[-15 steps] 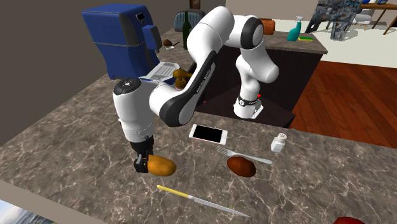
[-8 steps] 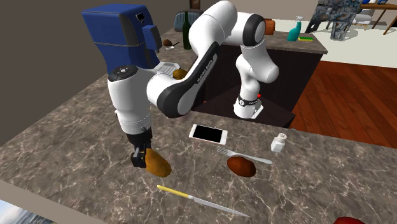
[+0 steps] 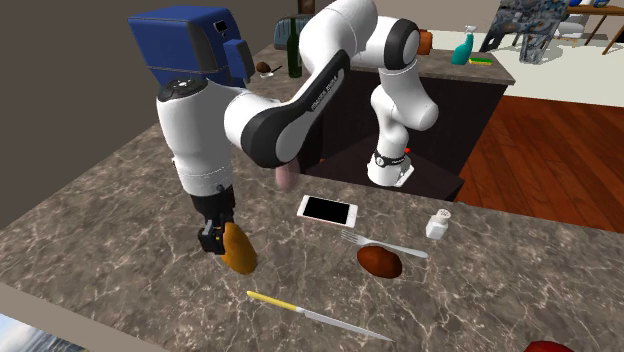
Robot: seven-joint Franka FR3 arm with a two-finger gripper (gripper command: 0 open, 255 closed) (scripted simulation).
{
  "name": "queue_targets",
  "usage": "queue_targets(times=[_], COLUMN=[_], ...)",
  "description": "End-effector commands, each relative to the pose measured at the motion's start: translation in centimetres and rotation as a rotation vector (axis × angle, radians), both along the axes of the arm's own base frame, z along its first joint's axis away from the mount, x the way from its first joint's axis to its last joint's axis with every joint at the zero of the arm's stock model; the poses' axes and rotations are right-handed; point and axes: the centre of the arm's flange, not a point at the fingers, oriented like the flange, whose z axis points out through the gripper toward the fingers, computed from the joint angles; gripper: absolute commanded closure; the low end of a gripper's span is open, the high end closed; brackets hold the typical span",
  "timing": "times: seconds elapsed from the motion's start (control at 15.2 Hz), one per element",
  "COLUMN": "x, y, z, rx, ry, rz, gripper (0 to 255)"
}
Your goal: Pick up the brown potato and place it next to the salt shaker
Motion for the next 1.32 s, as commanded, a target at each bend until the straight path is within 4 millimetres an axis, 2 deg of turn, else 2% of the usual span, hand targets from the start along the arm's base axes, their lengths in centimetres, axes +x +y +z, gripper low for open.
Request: queue_targets(times=[0.0,0.92,1.25], x=[-0.1,-0.1,-5.4], y=[0.0,0.0,3.9], z=[1.1,8.1,8.1], rx=[0.000,0.000,0.000], ry=[0.000,0.000,0.000], rz=[0.000,0.000,0.000], gripper=[255,255,255])
